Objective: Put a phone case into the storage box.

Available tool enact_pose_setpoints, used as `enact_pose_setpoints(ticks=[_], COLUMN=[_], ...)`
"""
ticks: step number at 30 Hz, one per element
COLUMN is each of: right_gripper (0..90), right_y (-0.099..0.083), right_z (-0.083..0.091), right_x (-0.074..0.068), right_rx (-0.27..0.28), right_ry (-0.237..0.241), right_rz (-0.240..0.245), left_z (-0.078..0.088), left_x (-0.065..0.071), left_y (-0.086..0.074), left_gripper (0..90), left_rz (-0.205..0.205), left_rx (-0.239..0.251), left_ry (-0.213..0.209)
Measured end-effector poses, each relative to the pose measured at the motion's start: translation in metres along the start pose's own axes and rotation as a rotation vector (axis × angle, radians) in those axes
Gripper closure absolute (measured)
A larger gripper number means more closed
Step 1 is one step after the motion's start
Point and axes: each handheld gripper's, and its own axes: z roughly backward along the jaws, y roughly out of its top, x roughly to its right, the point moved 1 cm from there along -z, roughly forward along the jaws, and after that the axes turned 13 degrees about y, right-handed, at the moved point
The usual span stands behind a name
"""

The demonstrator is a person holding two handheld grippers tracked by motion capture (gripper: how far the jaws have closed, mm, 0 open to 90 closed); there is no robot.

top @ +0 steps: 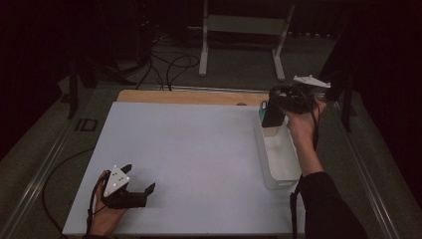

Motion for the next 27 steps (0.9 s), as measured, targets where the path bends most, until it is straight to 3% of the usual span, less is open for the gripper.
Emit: enact_pose_setpoints(ticks=[27], right_gripper=[13.6], right_y=[-0.019], right_z=[-0.019], right_x=[0.013], right_rx=[-0.046], right_ry=[-0.043], right_rz=[-0.035], left_z=[0.0], left_x=[0.0], left_y=[0.0], left_gripper=[0.3], left_rz=[-0.001], left_rx=[0.0], left_ry=[-0.001])
